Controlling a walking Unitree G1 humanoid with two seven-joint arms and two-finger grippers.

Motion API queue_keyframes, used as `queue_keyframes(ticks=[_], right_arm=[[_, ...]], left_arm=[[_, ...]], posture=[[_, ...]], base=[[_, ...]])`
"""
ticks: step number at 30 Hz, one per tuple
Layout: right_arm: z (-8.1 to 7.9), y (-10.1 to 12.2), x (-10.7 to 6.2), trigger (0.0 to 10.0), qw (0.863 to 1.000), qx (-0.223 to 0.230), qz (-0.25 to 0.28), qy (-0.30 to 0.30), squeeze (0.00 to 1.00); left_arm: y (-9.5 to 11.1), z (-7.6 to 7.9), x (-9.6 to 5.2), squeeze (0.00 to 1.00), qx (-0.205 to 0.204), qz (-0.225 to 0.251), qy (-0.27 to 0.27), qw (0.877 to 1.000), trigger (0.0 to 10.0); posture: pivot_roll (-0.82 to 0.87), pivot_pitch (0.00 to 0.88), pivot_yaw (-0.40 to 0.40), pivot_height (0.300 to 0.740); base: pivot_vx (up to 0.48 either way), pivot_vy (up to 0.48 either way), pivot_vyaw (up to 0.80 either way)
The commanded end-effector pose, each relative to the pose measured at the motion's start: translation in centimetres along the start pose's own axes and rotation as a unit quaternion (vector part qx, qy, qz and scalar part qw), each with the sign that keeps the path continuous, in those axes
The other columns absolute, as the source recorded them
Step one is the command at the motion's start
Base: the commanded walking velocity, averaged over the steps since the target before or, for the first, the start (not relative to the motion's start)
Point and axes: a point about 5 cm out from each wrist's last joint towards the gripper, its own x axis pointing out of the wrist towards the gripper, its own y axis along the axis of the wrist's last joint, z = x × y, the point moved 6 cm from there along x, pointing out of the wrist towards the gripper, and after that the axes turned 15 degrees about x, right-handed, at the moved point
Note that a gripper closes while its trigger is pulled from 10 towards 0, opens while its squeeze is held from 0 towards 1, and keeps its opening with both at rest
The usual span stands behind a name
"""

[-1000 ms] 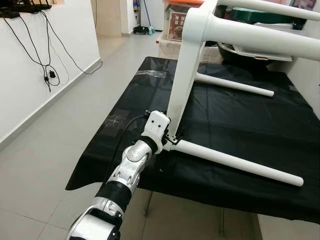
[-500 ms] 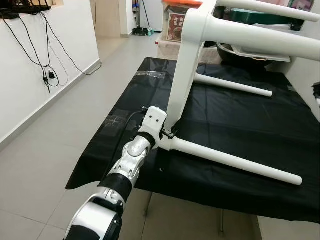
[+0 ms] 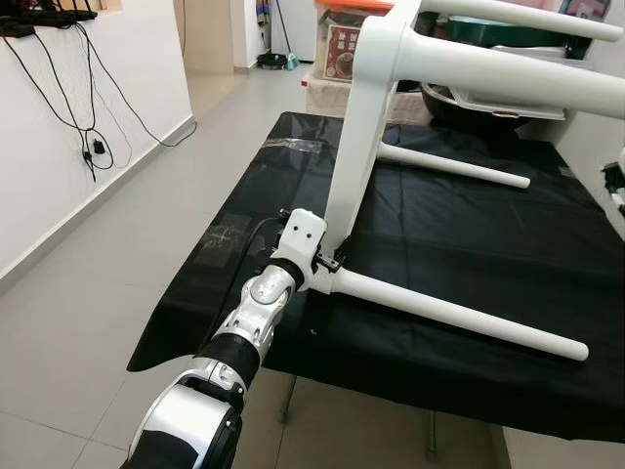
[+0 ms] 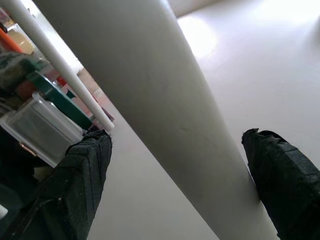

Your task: Building children table

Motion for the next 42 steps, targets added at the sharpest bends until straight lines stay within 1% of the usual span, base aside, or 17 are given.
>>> queue_keyframes(ticks=[1, 4, 5, 6, 7, 8, 10, 11, 22, 29, 31, 32, 35, 36, 40, 41, 42], right_arm=[[0.2, 0.0, 0.2, 10.0, 1.000, -0.010, 0.002, 0.002, 0.00], [0.0, -0.6, 0.2, 9.6, 1.000, -0.014, -0.011, 0.006, 0.00], [0.0, -0.7, 0.2, 6.1, 1.000, -0.015, -0.012, 0.007, 0.00], [0.0, -0.7, 0.2, 6.1, 1.000, -0.015, -0.012, 0.007, 0.00], [0.0, -0.6, 0.2, 4.6, 1.000, -0.014, -0.010, 0.008, 0.00], [0.0, -0.6, 0.2, 4.6, 1.000, -0.014, -0.010, 0.008, 0.00], [0.0, -0.5, 0.2, 3.1, 1.000, -0.014, -0.008, 0.010, 0.00], [0.0, -0.4, 0.3, 0.0, 1.000, -0.013, -0.005, 0.012, 0.00], [-0.4, 0.2, 0.2, 0.0, 1.000, -0.002, 0.007, 0.028, 0.00], [-0.4, 0.0, -0.1, 0.0, 0.999, 0.009, 0.002, 0.031, 0.00], [-0.5, -0.4, -0.3, 0.0, 0.999, 0.036, -0.012, 0.031, 0.00], [-0.5, -0.4, -0.3, 0.0, 0.999, 0.036, -0.012, 0.031, 0.00], [-0.7, -1.2, -0.4, 0.0, 0.995, 0.089, -0.042, 0.025, 0.00], [-0.7, -1.2, -0.4, 0.0, 0.995, 0.089, -0.042, 0.025, 0.00], [-0.4, -1.5, -0.1, 0.0, 0.992, 0.109, -0.052, 0.020, 0.00], [-0.4, -1.5, -0.1, 0.0, 0.992, 0.109, -0.052, 0.020, 0.00], [-0.4, -1.5, -0.1, 0.0, 0.992, 0.109, -0.052, 0.021, 0.00]], left_arm=[[0.1, 0.0, 0.1, 0.00, 0.001, 0.001, 0.003, 1.000, 10.0], [0.1, 0.4, 0.2, 0.00, -0.007, -0.005, 0.008, 1.000, 10.0], [0.0, 0.5, 0.3, 0.00, -0.009, -0.007, 0.010, 1.000, 10.0], [0.0, 0.5, 0.3, 0.00, -0.009, -0.007, 0.010, 1.000, 10.0], [0.0, 0.6, 0.3, 0.00, -0.011, -0.011, 0.013, 1.000, 10.0], [0.0, 0.6, 0.3, 0.00, -0.011, -0.011, 0.013, 1.000, 10.0], [-0.1, 0.5, 0.4, 0.00, -0.013, -0.015, 0.016, 1.000, 10.0], [-0.1, 0.4, 0.5, 0.00, -0.016, -0.019, 0.020, 0.999, 10.0], [0.3, 0.3, 1.1, 0.00, -0.023, -0.028, 0.030, 0.999, 10.0], [-0.5, -0.3, 0.7, 0.00, -0.009, -0.037, 0.035, 0.999, 10.0], [-0.7, -1.3, 0.7, 0.00, -0.002, -0.039, 0.049, 0.998, 10.0], [-0.7, -1.3, 0.7, 0.00, -0.002, -0.039, 0.049, 0.998, 10.0], [-0.4, -3.6, 0.6, 0.00, 0.025, -0.035, 0.087, 0.995, 10.0], [-0.4, -3.6, 0.6, 0.00, 0.025, -0.035, 0.087, 0.995, 10.0], [-0.4, -6.5, 0.2, 0.00, 0.051, -0.035, 0.127, 0.990, 10.0], [-0.4, -6.5, 0.2, 0.00, 0.051, -0.035, 0.127, 0.990, 10.0], [-0.4, -7.0, 0.1, 0.00, 0.054, -0.035, 0.131, 0.989, 10.0]], posture=[[0.01, 0.000, -0.065, 0.740], [0.01, 0.000, -0.066, 0.740], [0.01, 0.000, -0.067, 0.740], [0.01, 0.000, -0.067, 0.740], [0.00, 0.000, -0.067, 0.740], [0.00, 0.000, -0.067, 0.740], [0.00, 0.000, -0.067, 0.740], [0.00, 0.000, -0.067, 0.740], [-0.01, 0.000, -0.064, 0.740], [-0.01, 0.000, -0.060, 0.740], [-0.01, 0.000, -0.060, 0.740], [-0.01, 0.000, -0.060, 0.740], [0.00, 0.000, -0.061, 0.740], [0.00, 0.000, -0.061, 0.740], [0.01, 0.000, -0.065, 0.740], [0.01, 0.000, -0.065, 0.740], [0.01, 0.000, -0.065, 0.740]], base=[[0.000, 0.000, 0.00], [0.000, 0.000, 0.00], [0.000, 0.000, 0.00], [0.000, 0.000, 0.00], [0.000, 0.000, 0.00], [0.000, 0.000, 0.00], [0.000, 0.000, 0.00], [0.000, 0.000, 0.00], [0.000, 0.000, 0.00], [0.000, 0.000, 0.00], [0.000, 0.000, 0.00], [0.000, 0.000, 0.00], [0.000, 0.000, 0.00], [0.000, 0.000, 0.00], [0.000, 0.000, 0.00], [0.000, 0.000, 0.00], [0.000, 0.000, 0.00]])
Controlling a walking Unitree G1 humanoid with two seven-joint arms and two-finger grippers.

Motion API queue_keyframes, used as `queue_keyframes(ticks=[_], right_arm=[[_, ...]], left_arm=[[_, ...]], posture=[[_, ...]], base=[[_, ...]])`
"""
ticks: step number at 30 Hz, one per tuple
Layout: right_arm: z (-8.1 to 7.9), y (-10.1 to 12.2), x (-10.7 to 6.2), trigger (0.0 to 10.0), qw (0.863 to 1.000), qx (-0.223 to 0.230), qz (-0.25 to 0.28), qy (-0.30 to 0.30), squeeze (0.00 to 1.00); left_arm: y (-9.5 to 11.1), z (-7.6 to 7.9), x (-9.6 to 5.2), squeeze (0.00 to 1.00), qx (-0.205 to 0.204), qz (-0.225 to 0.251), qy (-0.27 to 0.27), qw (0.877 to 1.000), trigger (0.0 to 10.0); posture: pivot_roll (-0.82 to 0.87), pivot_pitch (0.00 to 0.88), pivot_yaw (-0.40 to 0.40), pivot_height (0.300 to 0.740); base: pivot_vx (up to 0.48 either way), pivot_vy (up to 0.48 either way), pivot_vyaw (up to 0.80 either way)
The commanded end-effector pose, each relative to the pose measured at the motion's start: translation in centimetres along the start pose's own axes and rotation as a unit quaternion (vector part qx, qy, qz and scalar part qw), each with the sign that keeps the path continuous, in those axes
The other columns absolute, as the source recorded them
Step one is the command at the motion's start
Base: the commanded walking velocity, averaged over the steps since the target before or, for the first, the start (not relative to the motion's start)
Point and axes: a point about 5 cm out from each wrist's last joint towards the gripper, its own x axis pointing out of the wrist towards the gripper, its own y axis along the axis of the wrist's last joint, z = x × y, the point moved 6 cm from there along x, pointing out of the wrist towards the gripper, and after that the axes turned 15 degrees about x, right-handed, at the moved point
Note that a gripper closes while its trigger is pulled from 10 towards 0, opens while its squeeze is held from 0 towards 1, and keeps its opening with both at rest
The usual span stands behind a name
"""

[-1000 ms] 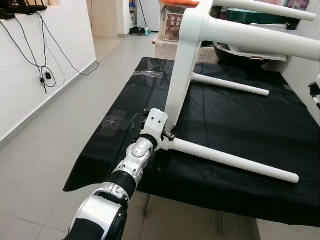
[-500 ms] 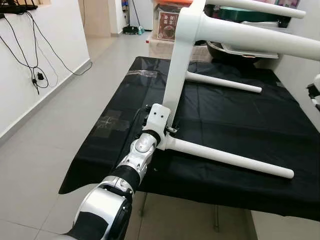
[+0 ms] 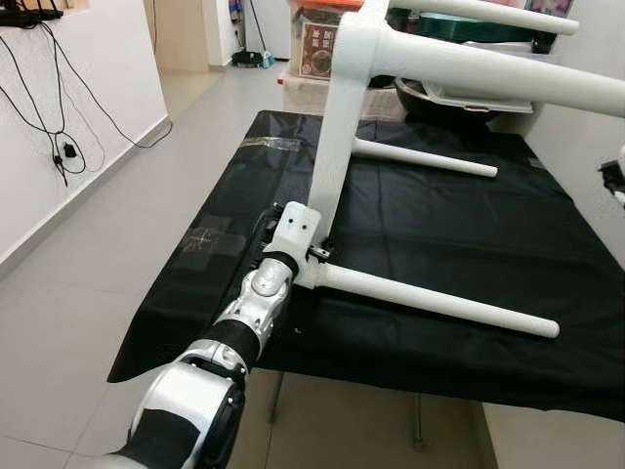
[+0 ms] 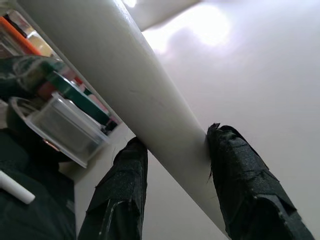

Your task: Building children table

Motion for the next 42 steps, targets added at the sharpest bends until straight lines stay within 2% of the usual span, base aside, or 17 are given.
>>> queue_keyframes(ticks=[1, 5, 6, 7, 8, 9, 11, 15, 16, 20, 29, 30, 31, 33, 42], right_arm=[[1.0, -1.5, 0.1, 0.0, 0.999, 0.032, -0.033, -0.020, 0.00], [0.9, -1.5, 0.4, 0.0, 0.999, 0.005, -0.036, -0.014, 0.00], [0.7, -1.5, 0.5, 10.0, 0.999, -0.012, -0.035, -0.009, 0.00], [0.5, -1.5, 0.6, 10.0, 0.999, -0.022, -0.035, -0.005, 0.00], [0.0, -1.1, 0.7, 10.0, 0.998, -0.064, -0.027, 0.013, 0.00], [0.0, -1.1, 0.7, 10.0, 0.998, -0.064, -0.027, 0.013, 0.00], [-0.5, -0.7, 0.8, 10.0, 0.994, -0.105, -0.017, 0.031, 0.00], [-0.9, -0.4, 0.9, 10.0, 0.989, -0.137, -0.013, 0.053, 0.00], [-1.1, -0.1, 1.0, 10.0, 0.988, -0.142, -0.013, 0.066, 1.00], [-1.5, -0.1, 1.1, 10.0, 0.983, -0.162, -0.024, 0.088, 1.00], [-2.0, -0.2, 1.5, 10.0, 0.979, -0.174, -0.032, 0.104, 1.00], [-2.3, -0.2, 1.8, 10.0, 0.976, -0.183, -0.034, 0.112, 0.59], [-2.4, -0.1, 2.1, 10.0, 0.974, -0.191, -0.035, 0.116, 0.00], [-2.3, 0.1, 2.9, 10.0, 0.972, -0.201, -0.037, 0.117, 0.00], [-2.0, 0.1, 4.2, 10.0, 0.966, -0.225, -0.045, 0.122, 0.00]], left_arm=[[-0.4, -4.1, 0.0, 0.00, 0.011, -0.001, 0.063, 0.998, 10.0], [-1.0, -4.4, -0.2, 0.00, 0.015, -0.008, 0.062, 0.998, 10.0], [-1.1, -4.0, -0.3, 0.00, 0.015, -0.009, 0.055, 0.998, 10.0], [-1.2, -3.7, -0.4, 0.00, 0.016, -0.010, 0.051, 0.999, 10.0], [-1.2, -3.2, -0.4, 0.00, 0.017, -0.008, 0.043, 0.999, 10.0], [-1.2, -3.2, -0.4, 0.00, 0.017, -0.008, 0.043, 0.999, 10.0], [-1.2, -2.8, -0.5, 0.00, 0.017, -0.007, 0.038, 0.999, 10.0], [-1.1, -2.5, -0.4, 0.00, 0.016, -0.006, 0.034, 0.999, 10.0], [-1.0, -2.3, -0.4, 0.00, 0.016, -0.006, 0.031, 0.999, 10.0], [-1.0, -2.0, -0.3, 0.00, 0.016, -0.006, 0.025, 1.000, 10.0], [-1.2, -1.8, -0.4, 0.00, 0.016, -0.009, 0.022, 1.000, 10.0], [-1.3, -1.8, -0.5, 0.00, 0.017, -0.011, 0.022, 1.000, 10.0], [-1.4, -1.9, -0.5, 0.00, 0.017, -0.013, 0.021, 1.000, 10.0], [-1.5, -1.9, -0.5, 0.00, 0.018, -0.015, 0.021, 0.999, 10.0], [-1.6, -1.6, -0.5, 0.00, 0.017, -0.018, 0.018, 1.000, 10.0]], posture=[[0.01, 0.000, -0.070, 0.740], [0.02, 0.000, -0.072, 0.740], [0.02, 0.000, -0.072, 0.740], [0.02, 0.000, -0.071, 0.740], [0.02, 0.000, -0.069, 0.740], [0.02, 0.000, -0.069, 0.740], [0.02, 0.000, -0.069, 0.740], [0.02, 0.000, -0.067, 0.740], [0.01, 0.000, -0.064, 0.740], [0.01, 0.000, -0.065, 0.740], [0.01, 0.000, -0.068, 0.740], [0.01, 0.000, -0.068, 0.740], [0.01, 0.000, -0.069, 0.740], [0.01, 0.000, -0.069, 0.740], [0.00, 0.000, -0.075, 0.740]], base=[[0.000, 0.000, 0.00], [0.000, 0.000, 0.00], [0.000, 0.000, 0.00], [0.000, 0.000, 0.00], [0.000, 0.000, 0.00], [0.000, 0.000, 0.00], [0.000, 0.000, 0.00], [0.000, 0.000, 0.00], [0.000, 0.000, 0.00], [0.000, 0.000, 0.00], [0.000, 0.000, 0.00], [0.000, 0.000, 0.00], [0.000, 0.000, 0.00], [0.000, 0.000, 0.00], [0.000, 0.000, 0.00]])
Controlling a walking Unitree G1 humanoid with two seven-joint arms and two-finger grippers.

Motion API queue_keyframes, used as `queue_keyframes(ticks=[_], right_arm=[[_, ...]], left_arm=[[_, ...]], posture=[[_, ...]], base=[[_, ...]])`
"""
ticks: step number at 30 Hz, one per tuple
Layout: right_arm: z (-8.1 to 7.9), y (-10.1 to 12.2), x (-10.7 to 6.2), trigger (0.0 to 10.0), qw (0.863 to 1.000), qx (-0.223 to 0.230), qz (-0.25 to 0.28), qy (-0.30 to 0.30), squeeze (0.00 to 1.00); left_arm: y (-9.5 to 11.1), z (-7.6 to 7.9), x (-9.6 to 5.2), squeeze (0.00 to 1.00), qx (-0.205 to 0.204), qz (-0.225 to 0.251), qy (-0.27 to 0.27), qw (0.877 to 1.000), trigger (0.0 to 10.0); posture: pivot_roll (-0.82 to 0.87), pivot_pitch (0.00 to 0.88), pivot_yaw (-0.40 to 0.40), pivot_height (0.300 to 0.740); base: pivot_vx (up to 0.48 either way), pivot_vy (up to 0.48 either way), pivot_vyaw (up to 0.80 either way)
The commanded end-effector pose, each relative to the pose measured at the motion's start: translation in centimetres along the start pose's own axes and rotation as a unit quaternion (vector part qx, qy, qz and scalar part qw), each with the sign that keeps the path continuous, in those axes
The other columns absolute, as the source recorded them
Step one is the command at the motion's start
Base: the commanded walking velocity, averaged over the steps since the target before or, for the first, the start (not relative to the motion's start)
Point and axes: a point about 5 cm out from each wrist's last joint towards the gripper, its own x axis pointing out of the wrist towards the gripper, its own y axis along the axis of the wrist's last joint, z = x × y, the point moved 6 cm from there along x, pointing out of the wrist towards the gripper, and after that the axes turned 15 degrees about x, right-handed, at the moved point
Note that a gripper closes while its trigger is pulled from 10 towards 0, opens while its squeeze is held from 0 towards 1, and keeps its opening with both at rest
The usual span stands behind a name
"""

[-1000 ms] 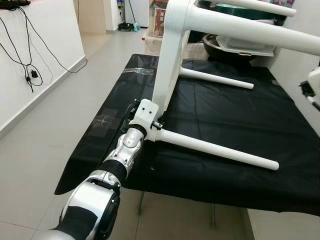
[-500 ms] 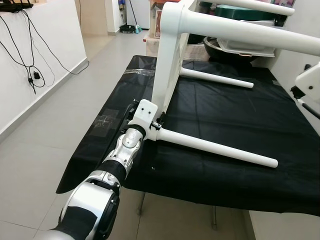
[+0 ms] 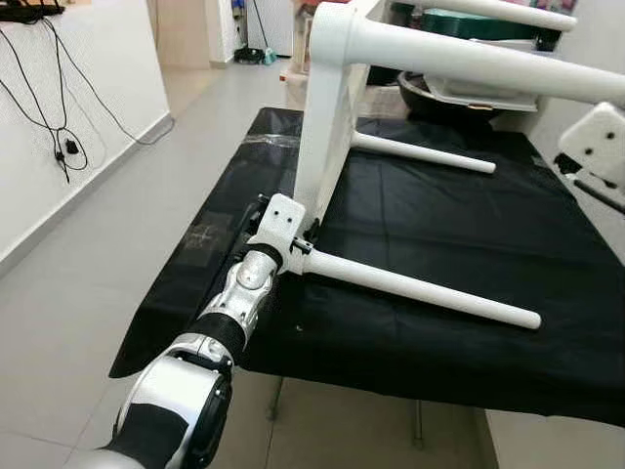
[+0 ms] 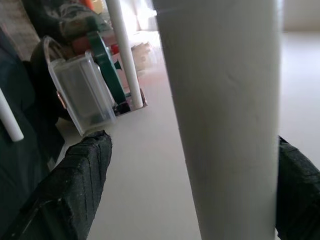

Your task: Building children table

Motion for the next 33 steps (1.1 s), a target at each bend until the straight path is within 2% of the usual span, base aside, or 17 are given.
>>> queue_keyframes(ticks=[1, 5, 6, 7, 18, 23, 33], right_arm=[[-0.5, -0.4, 0.4, 10.0, 1.000, -0.016, -0.009, 0.018, 0.00], [-1.0, -0.7, 0.7, 10.0, 0.999, -0.018, -0.014, 0.033, 0.00], [-1.2, -0.8, 0.7, 0.9, 0.999, -0.018, -0.015, 0.041, 0.00], [-1.4, -0.8, 0.8, 0.0, 0.999, -0.016, -0.014, 0.048, 0.00], [-1.5, -0.4, 0.9, 0.0, 0.998, -0.019, -0.005, 0.060, 0.00], [-0.7, 0.7, 0.9, 0.0, 0.998, -0.028, 0.015, 0.059, 0.00], [-0.8, 1.7, 0.5, 0.0, 0.997, -0.019, 0.031, 0.064, 0.00]], left_arm=[[-1.3, 0.1, -0.5, 0.00, -0.001, -0.019, 0.001, 1.000, 10.0], [-1.3, 0.1, -0.5, 0.00, -0.001, -0.020, 0.000, 1.000, 10.0], [-1.3, 0.1, -0.5, 0.00, -0.001, -0.021, 0.001, 1.000, 10.0], [-1.3, 0.0, -0.4, 0.00, -0.001, -0.021, 0.001, 1.000, 10.0], [-1.2, -0.2, -0.3, 0.00, 0.001, -0.025, 0.002, 1.000, 10.0], [-1.5, 0.1, -0.1, 0.00, 0.000, -0.037, -0.006, 0.999, 10.0], [-1.8, 0.0, -0.1, 0.00, -0.002, -0.049, -0.009, 0.999, 10.0]], posture=[[0.00, 0.000, -0.078, 0.740], [0.00, 0.000, -0.082, 0.740], [0.00, 0.000, -0.083, 0.740], [0.00, 0.000, -0.083, 0.740], [-0.01, 0.000, -0.081, 0.740], [-0.02, 0.000, -0.074, 0.740], [-0.03, 0.000, -0.069, 0.740]], base=[[0.000, 0.000, 0.00], [0.000, 0.000, 0.00], [0.000, 0.000, 0.00], [0.000, 0.000, 0.00], [0.000, 0.000, 0.00], [0.000, 0.000, 0.00], [0.000, 0.000, 0.00]])
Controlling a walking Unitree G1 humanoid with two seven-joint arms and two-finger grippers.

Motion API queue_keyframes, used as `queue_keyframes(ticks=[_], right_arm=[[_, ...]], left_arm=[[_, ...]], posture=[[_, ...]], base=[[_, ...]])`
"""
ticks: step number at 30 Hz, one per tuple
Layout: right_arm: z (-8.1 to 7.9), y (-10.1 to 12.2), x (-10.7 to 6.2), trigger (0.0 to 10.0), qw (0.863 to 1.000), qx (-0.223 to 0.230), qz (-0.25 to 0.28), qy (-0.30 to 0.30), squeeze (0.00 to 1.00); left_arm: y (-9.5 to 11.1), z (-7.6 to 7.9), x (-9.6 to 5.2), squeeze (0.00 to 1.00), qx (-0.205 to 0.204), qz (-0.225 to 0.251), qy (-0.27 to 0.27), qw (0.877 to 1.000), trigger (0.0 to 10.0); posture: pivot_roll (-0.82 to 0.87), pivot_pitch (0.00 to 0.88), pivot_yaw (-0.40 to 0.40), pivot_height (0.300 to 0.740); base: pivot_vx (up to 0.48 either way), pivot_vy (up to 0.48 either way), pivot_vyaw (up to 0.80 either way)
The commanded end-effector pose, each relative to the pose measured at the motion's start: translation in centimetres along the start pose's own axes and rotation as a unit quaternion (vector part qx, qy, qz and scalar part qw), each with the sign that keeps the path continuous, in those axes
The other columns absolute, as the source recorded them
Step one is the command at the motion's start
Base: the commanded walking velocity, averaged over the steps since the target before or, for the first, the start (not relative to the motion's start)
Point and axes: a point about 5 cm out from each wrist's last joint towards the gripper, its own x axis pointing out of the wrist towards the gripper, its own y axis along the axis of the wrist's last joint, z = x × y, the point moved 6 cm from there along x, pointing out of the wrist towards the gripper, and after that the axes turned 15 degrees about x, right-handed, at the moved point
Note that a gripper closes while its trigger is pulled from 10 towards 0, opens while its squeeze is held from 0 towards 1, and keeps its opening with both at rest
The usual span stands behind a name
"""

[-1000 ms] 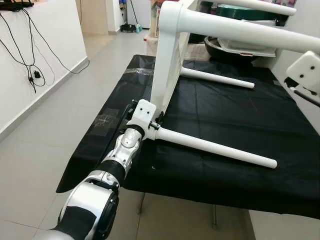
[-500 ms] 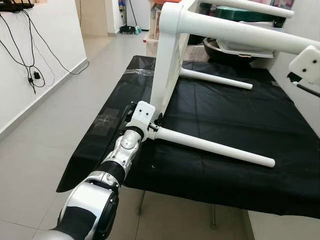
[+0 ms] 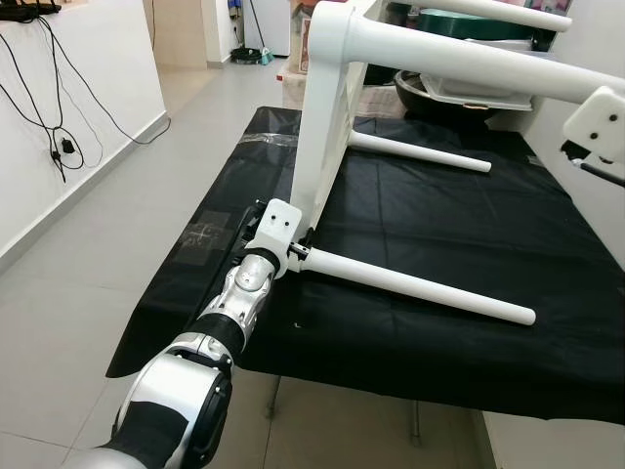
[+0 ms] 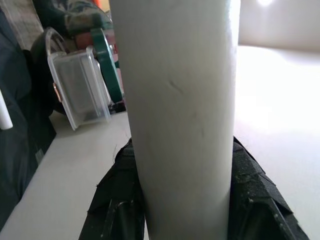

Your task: Building children table

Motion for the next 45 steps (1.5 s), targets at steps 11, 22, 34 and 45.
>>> queue_keyframes(ticks=[11, 22, 34, 45], right_arm=[[-0.6, -1.7, -1.0, 0.0, 0.982, 0.188, -0.028, 0.004, 0.00], [-0.6, -4.3, -0.9, 0.0, 0.966, 0.247, -0.076, -0.010, 0.00], [-3.7, -9.0, -1.7, 0.0, 0.893, 0.415, -0.173, -0.032, 0.00], [-13.2, -11.3, -4.4, 0.0, 0.693, 0.655, -0.293, -0.070, 0.00]], left_arm=[[0.4, -2.7, 0.7, 0.00, 0.027, -0.010, 0.023, 0.999, 10.0], [5.6, -9.4, 2.0, 0.00, 0.068, 0.051, 0.095, 0.992, 10.0], [12.5, -13.1, 2.4, 0.00, 0.107, 0.132, 0.141, 0.975, 10.0], [18.0, -13.5, 2.3, 0.00, 0.107, 0.200, 0.154, 0.962, 10.0]], posture=[[-0.05, 0.000, -0.053, 0.740], [-0.03, 0.000, -0.057, 0.740], [0.01, 0.000, -0.059, 0.740], [0.04, 0.000, -0.059, 0.740]], base=[[0.000, 0.000, 0.00], [0.000, 0.000, 0.00], [0.000, 0.000, 0.00], [0.000, 0.000, 0.00]])
